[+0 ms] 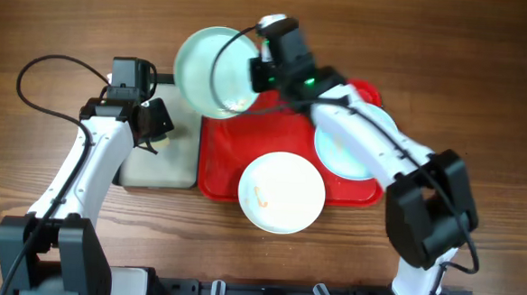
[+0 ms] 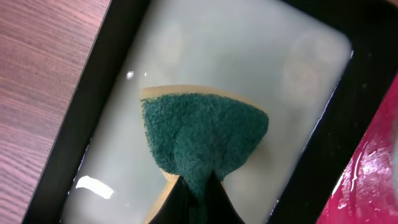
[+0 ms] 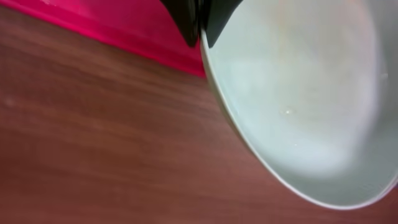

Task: Clean dirty plates on tray and stack at the side
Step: 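Lift the blue plate with the right gripper and place it right of the tray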

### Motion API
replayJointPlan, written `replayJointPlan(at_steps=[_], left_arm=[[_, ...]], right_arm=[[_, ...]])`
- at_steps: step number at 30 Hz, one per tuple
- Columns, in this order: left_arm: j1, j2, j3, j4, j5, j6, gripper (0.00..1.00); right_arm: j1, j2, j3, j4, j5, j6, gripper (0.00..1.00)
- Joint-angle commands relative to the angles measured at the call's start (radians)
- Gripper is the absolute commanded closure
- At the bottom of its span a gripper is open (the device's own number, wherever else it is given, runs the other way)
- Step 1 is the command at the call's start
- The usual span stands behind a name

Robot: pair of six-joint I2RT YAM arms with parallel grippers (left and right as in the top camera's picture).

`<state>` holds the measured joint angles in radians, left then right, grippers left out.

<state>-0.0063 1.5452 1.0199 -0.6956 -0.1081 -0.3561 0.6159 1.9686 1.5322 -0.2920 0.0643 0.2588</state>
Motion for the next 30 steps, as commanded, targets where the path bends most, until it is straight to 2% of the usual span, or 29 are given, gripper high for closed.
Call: replayJointPlan(at_steps=[1, 9, 15, 24, 30], left_arm=[[0.004, -0.006, -0.009, -0.029, -0.017, 0.012, 0.96], [0.004, -0.006, -0.009, -0.069, -0.016, 0.012, 0.96], [0.004, -0.006, -0.009, -0.080, -0.016, 0.012, 0.96], [0.004, -0.006, -0.009, -0.083, -0.016, 0.012, 0.96], [0.004, -0.006, -0.009, -0.082, -0.017, 0.012, 0.96]], right_arm=[[0.086, -0.011, 0.020, 0.087, 0.232, -0.120, 0.96], [0.179, -0.011, 0.020, 0.285, 0.325, -0.471, 0.96], [0.200, -0.010, 0.020, 0.404, 0.333, -0.601, 0.96], [0.258, -0.010, 0.020, 0.584, 0.332, -0.943, 0.96], [0.271, -0.010, 0.020, 0.658, 0.315, -1.005, 0.96]])
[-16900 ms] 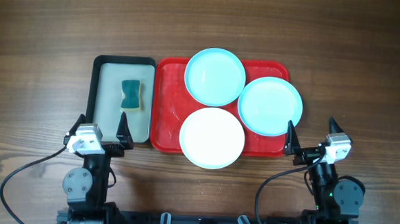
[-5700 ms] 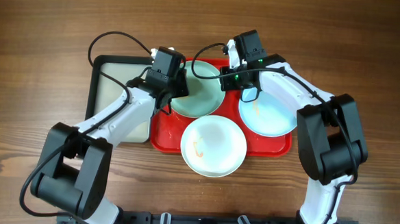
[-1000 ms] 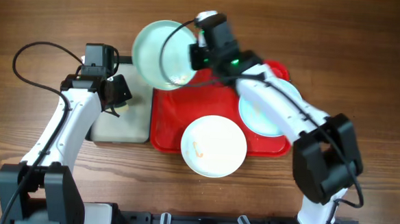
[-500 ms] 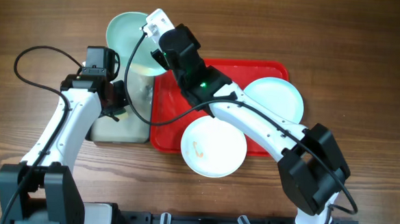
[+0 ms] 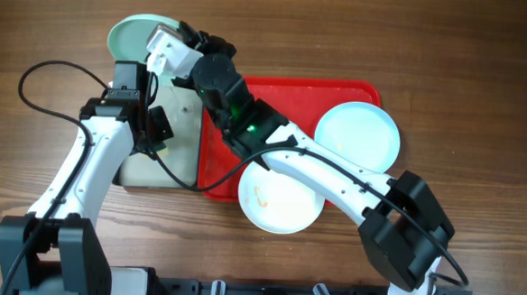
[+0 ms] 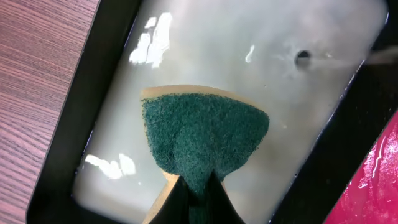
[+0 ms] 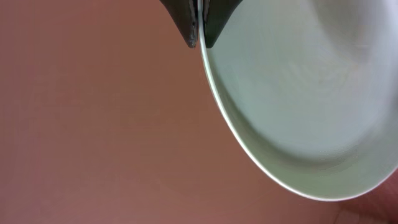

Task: Clean dirty plates on tray and stack at the side
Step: 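Lift the blue plate with the right gripper and place it right of the tray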

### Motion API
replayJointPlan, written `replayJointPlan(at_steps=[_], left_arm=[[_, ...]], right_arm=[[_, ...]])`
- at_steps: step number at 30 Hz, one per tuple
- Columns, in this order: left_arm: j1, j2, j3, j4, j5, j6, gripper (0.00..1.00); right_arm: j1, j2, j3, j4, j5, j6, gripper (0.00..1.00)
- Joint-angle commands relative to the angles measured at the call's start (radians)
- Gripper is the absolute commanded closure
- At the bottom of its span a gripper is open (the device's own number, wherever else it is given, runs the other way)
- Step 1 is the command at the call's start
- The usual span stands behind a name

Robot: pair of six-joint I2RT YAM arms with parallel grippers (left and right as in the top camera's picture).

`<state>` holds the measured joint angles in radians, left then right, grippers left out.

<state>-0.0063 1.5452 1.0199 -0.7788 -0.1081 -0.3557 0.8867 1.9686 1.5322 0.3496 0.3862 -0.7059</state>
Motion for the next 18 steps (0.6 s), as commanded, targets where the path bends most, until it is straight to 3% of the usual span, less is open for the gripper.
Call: replayJointPlan(at_steps=[1, 9, 18], left_arm=[[0.004, -0.006, -0.009, 0.002, -0.017, 0.012, 0.96], [0.004, -0.006, -0.009, 0.003, -0.017, 0.012, 0.96], [0.004, -0.006, -0.009, 0.003, -0.017, 0.012, 0.96]], right_arm=[[0.000, -0.010, 0.020, 0.016, -0.013, -0.058, 0.96], [-0.002, -0.010, 0.020, 0.029, -0.013, -0.101, 0.96], [-0.025, -0.010, 0.020, -0.040, -0.020, 0.351, 0.96]])
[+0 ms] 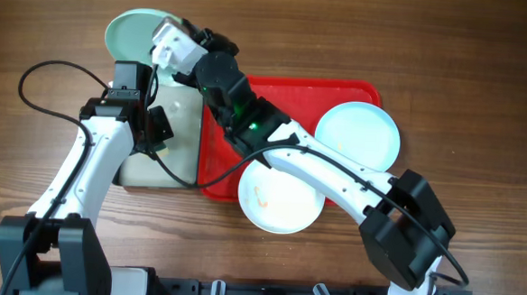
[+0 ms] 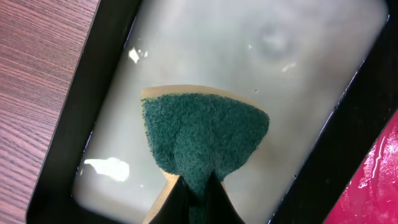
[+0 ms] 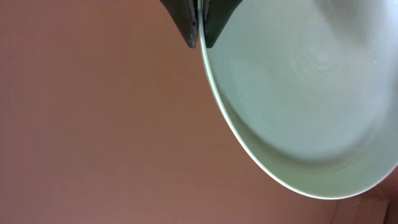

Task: Clean dirty plates on tray and stack at the side
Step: 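Lift the blue plate with the right gripper and place it right of the tray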

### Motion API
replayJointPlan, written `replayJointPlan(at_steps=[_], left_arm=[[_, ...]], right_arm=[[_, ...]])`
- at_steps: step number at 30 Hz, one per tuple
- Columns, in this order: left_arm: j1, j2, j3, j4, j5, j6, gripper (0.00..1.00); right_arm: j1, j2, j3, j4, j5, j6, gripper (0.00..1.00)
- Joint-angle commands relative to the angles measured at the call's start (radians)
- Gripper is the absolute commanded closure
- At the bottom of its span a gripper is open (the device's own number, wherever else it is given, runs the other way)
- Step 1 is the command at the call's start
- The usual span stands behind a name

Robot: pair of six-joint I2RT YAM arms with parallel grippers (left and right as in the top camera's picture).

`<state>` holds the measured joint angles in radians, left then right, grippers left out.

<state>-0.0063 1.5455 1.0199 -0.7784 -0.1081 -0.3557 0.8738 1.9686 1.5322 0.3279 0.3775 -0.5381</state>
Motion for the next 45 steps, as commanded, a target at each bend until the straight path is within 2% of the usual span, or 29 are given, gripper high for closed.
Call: replayJointPlan(at_steps=[1, 5, 7, 10, 11, 16, 22, 27, 30, 35, 45], left_arm=[[0.004, -0.006, -0.009, 0.003, -0.017, 0.012, 0.96], [0.004, -0.006, -0.009, 0.004, -0.017, 0.011, 0.96], [0.004, -0.006, -0.009, 0.004, -0.017, 0.012, 0.96], [0.004, -0.006, -0.009, 0.015, -0.017, 0.012, 0.96], [0.004, -0.006, -0.009, 0.019, -0.017, 0.012, 0.96], [0.004, -0.006, -0.009, 0.034, -0.016, 0.012, 0.96], [0.004, -0.006, -0.009, 0.057, -0.016, 0.012, 0.96], [0.004, -0.006, -0.009, 0.057, -0.016, 0.012, 0.96], [0.004, -0.006, -0.009, 0.057, -0.017, 0.012, 0.96], [0.004, -0.006, -0.009, 0.058, -0.017, 0.012, 0.96], [0.004, -0.006, -0.009, 0.058, -0.017, 0.012, 0.96]], right_arm=[[-0.021, -0.010, 0.020, -0.057, -0.015, 0.285, 0.96], [-0.098, -0.010, 0.020, -0.242, -0.201, 0.643, 0.96], [-0.156, -0.011, 0.020, -0.280, -0.325, 0.756, 0.96], [-0.307, -0.016, 0.020, -0.360, -0.673, 0.911, 0.96], [-0.344, -0.020, 0.020, -0.394, -0.721, 0.934, 0.96], [-0.583, -0.091, 0.020, -0.661, -0.760, 0.903, 0.96], [-0.876, -0.153, 0.020, -0.816, -0.757, 0.869, 0.96], [-1.104, -0.153, 0.018, -0.996, -0.515, 0.853, 0.96], [-1.193, -0.143, 0.017, -1.057, -0.386, 0.853, 0.96], [-1.225, -0.083, -0.048, -1.030, -0.265, 0.852, 0.96], [-1.220, 0.035, -0.067, -1.023, -0.272, 0.765, 0.96]])
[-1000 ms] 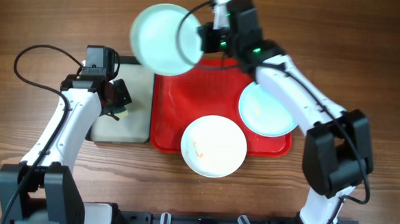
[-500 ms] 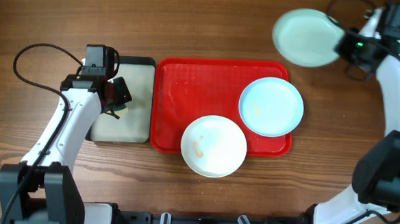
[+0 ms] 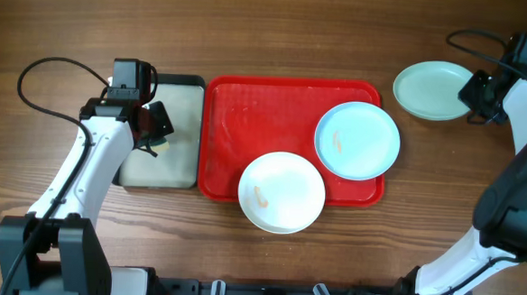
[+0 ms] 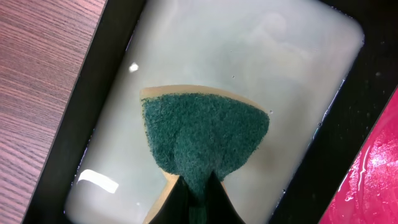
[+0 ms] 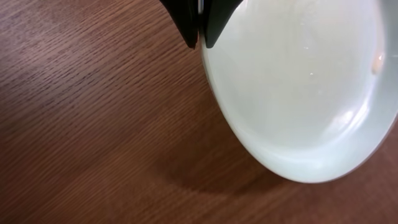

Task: Clean dirty plates on tray and stack at the side
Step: 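Lift the blue plate with the right gripper and place it right of the tray, then move the right gripper to the white plate and grip its rim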

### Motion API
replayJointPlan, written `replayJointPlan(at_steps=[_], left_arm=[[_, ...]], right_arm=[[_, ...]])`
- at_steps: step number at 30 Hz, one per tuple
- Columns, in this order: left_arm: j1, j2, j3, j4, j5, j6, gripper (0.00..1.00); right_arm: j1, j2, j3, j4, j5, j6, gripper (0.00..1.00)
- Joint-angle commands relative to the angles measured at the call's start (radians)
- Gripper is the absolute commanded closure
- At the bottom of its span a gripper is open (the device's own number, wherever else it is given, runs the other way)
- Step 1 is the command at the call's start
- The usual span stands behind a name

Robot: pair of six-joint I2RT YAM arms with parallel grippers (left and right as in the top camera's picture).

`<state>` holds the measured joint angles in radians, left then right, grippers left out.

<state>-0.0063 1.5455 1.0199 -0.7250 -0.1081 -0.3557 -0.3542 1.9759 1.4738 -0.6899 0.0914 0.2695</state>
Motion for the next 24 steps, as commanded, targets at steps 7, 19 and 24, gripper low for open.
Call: replayJointPlan(at_steps=[7, 19, 24], left_arm=[[0.004, -0.006, -0.009, 0.004, -0.017, 0.013, 0.96], [0.004, -0.006, -0.009, 0.072, 0.138, 0.147, 0.96], [0.004, -0.006, -0.009, 0.071, 0.138, 0.147, 0.96]], right_arm=[[0.031, 0.006, 0.176, -0.209, -0.122, -0.140, 0.49], [0.487, -0.029, 0.342, -0.720, -0.312, -0.261, 0.56], [0.625, -0.029, 0.188, -0.747, -0.313, -0.240, 0.59]])
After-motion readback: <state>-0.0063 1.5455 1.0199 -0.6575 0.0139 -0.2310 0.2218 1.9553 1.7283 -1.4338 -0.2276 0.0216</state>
